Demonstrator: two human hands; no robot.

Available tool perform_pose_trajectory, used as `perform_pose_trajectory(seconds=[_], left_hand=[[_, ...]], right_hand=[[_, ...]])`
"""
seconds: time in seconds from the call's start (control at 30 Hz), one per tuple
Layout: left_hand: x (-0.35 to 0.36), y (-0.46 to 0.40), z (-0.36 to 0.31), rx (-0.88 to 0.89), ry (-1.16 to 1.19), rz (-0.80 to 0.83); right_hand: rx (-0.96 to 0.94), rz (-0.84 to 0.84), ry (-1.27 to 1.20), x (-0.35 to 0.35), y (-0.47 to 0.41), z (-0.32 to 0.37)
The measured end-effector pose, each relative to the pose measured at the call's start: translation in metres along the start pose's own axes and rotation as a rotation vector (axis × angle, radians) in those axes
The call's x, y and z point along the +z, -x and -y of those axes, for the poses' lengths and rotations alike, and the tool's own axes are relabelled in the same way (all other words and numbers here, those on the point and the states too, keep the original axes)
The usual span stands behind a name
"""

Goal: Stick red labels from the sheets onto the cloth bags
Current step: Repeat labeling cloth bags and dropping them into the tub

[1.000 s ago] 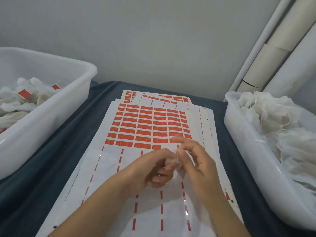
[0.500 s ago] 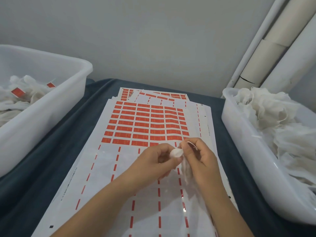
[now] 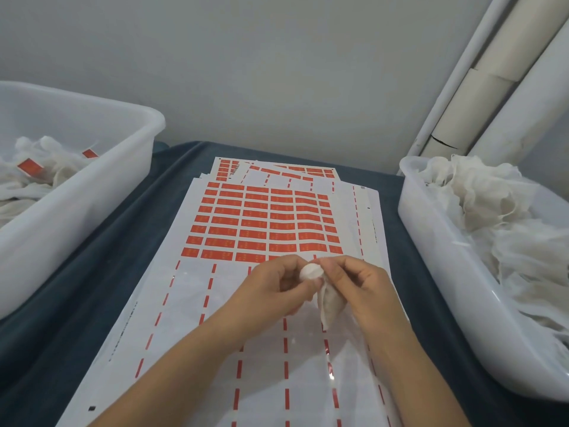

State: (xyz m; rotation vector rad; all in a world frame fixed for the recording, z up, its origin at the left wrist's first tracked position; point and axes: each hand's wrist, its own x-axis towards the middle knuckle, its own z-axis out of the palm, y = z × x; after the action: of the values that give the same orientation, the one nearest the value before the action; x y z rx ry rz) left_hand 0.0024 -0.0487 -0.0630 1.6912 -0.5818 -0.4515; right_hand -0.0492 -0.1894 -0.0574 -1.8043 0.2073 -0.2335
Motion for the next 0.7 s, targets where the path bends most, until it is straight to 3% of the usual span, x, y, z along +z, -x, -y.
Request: perform_pose_trajectory(seconds=[0.2, 0.47, 0.57, 0.7], left_hand=[[-0.0099, -0.0027, -0.0038, -0.051, 0.134, 0.001], [-0.0061, 0.0002, -0.0033, 0.104, 0.098, -0.022], [-0.0065, -0.0006, -0.0018, 0.126, 0.139, -0.020], [-0.0094, -0.0012, -0.0014, 0.069, 0.302, 0.021]], right_hand=[[-0.013, 0.075, 0.096, -0.0100, 0.0004, 0.0045], [0.149, 0.096, 0.003, -0.0072, 0.0000, 0.0059], [0.278, 0.158, -0.157, -0.0086, 0.0015, 0.0059], [0.381, 0.382, -0.610, -0.0100, 0.0025, 0.0094]])
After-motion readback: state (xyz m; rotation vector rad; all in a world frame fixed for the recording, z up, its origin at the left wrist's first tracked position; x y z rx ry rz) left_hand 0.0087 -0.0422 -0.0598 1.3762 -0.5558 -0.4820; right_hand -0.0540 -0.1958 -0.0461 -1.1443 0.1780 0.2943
